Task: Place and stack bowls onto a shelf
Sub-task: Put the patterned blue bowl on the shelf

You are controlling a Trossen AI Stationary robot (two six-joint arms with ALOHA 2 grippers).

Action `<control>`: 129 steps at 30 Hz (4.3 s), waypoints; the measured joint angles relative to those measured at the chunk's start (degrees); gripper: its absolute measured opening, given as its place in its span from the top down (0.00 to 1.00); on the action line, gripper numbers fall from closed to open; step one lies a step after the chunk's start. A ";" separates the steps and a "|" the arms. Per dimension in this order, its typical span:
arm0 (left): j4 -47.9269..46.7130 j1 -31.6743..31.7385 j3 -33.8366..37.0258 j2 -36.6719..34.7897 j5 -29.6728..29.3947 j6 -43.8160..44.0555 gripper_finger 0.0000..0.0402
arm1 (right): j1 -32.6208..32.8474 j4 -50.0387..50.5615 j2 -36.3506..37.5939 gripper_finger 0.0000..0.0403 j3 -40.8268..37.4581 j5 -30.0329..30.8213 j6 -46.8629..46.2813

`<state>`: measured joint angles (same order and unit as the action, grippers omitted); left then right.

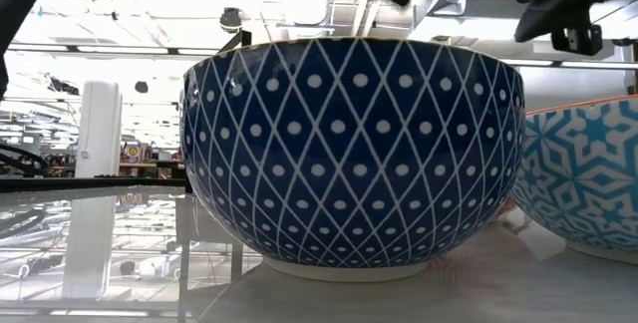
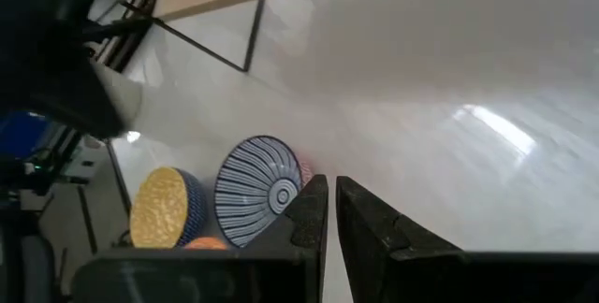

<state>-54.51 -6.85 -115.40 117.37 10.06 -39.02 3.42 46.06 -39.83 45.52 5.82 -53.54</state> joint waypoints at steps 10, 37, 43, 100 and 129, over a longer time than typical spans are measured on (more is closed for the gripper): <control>17.99 -2.54 16.67 -0.03 -4.59 -8.81 0.60 | 0.00 3.83 0.55 0.87 0.00 -0.35 1.68; 23.28 -3.80 21.51 5.74 -7.18 -16.31 0.72 | 0.32 4.92 0.52 0.87 -0.04 -0.92 2.50; 24.56 -3.80 21.43 6.48 -11.12 -17.57 0.92 | 0.33 4.78 0.52 0.87 -0.04 -0.91 2.40; -34.00 9.60 -18.37 5.94 -20.80 61.13 0.99 | 0.31 4.83 0.52 0.87 -0.04 1.81 4.57; -34.79 9.51 -18.37 6.44 -23.51 71.81 0.92 | 0.31 4.89 0.52 0.87 -0.04 1.79 6.05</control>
<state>-89.30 2.66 -133.78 123.81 -13.46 32.80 3.73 50.95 -39.31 45.47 7.62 -47.48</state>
